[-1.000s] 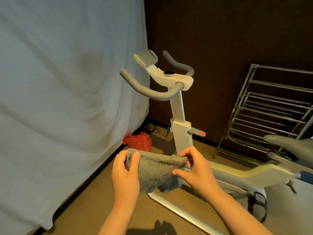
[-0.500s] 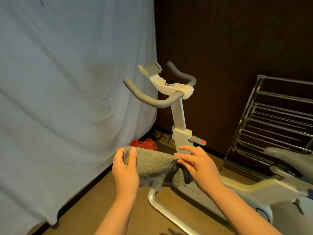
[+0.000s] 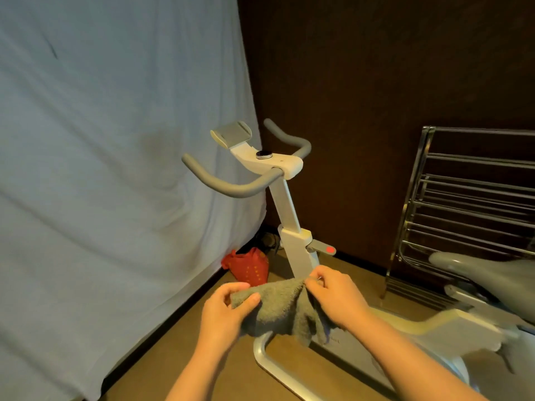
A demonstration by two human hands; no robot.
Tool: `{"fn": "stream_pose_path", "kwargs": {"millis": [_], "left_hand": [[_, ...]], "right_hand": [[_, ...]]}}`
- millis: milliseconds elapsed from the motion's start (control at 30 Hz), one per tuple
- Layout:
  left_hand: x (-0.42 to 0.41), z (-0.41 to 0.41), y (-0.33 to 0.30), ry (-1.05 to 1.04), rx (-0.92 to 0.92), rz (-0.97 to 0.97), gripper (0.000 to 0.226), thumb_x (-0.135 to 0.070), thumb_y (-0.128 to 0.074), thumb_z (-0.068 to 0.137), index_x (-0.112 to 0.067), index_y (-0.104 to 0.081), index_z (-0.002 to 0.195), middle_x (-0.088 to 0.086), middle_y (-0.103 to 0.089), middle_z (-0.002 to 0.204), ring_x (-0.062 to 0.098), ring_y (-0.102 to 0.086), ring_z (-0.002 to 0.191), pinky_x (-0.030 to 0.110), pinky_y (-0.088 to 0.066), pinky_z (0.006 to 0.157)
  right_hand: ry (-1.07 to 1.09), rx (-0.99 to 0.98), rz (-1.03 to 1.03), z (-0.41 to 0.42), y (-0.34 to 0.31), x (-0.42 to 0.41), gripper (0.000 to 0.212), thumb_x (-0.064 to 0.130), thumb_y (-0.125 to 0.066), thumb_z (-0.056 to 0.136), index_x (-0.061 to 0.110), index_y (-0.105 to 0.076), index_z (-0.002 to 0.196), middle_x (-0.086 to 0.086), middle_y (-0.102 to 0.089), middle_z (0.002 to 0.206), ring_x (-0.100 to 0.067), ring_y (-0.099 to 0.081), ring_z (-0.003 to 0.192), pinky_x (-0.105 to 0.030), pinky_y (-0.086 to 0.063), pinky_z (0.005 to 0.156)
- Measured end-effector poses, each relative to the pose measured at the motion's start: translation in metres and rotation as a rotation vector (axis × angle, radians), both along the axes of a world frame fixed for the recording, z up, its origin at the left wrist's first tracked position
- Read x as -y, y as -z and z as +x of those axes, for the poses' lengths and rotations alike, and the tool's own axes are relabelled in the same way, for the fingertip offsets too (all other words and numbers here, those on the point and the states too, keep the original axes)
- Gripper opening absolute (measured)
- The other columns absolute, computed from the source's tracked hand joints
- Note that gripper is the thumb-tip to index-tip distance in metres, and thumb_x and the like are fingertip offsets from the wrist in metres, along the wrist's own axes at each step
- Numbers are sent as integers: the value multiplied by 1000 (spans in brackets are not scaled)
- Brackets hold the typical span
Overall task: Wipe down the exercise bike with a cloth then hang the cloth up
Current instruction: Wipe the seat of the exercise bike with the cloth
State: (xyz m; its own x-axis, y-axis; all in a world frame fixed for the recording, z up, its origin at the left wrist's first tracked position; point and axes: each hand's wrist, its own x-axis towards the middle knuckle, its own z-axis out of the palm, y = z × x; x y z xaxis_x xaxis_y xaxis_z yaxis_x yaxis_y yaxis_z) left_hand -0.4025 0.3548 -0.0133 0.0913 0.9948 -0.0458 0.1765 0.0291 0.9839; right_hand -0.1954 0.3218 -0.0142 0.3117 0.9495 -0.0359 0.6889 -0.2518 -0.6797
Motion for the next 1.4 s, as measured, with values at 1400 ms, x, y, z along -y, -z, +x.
{"fn": "stream_pose_path", "kwargs": {"millis": [1400], "left_hand": [[29,54,32,808,-263,216,26,-2,-69,83,-27,-68,91,-13,-68,88,2,-63,87,17,-49,76]], "right_hand": [[118,97,85,-16,25,119,15,42,-64,88,32,-65,98,15,-56,93,-2,-51,92,-27,-45,79]]}}
